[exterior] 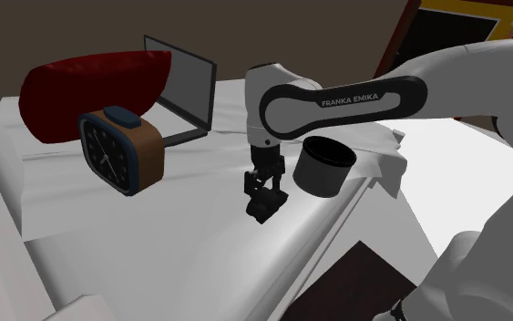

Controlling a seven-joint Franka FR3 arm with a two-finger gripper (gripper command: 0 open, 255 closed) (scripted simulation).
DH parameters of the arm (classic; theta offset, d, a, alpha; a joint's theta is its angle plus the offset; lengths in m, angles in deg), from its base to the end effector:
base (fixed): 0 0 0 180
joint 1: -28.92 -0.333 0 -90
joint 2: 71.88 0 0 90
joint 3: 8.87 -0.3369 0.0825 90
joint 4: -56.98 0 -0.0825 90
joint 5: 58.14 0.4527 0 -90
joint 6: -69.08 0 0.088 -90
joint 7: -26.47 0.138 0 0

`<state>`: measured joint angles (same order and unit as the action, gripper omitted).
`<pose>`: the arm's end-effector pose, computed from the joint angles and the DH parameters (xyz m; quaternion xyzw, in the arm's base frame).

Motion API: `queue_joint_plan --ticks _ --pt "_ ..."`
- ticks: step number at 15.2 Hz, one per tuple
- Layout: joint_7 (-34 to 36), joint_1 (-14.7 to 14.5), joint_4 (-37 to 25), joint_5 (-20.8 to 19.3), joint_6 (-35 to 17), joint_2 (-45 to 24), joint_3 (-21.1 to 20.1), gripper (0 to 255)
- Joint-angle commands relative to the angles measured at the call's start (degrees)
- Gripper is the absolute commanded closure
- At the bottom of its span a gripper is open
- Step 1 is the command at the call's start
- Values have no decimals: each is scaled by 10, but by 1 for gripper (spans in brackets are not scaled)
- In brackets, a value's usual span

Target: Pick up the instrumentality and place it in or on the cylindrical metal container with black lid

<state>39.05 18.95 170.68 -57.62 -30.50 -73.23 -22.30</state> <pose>0.5352 0.2324 0.3948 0.9866 0.0924 -0.1299 0.0348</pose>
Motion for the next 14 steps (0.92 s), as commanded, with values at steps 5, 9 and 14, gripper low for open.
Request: queue_joint_plan --ticks 5,9,14 --pt "0 0 0 0 0 0 0 255" --pt "0 0 0 0 0 0 0 255" --pt "-1 0 -11 1 15 4 0 255"
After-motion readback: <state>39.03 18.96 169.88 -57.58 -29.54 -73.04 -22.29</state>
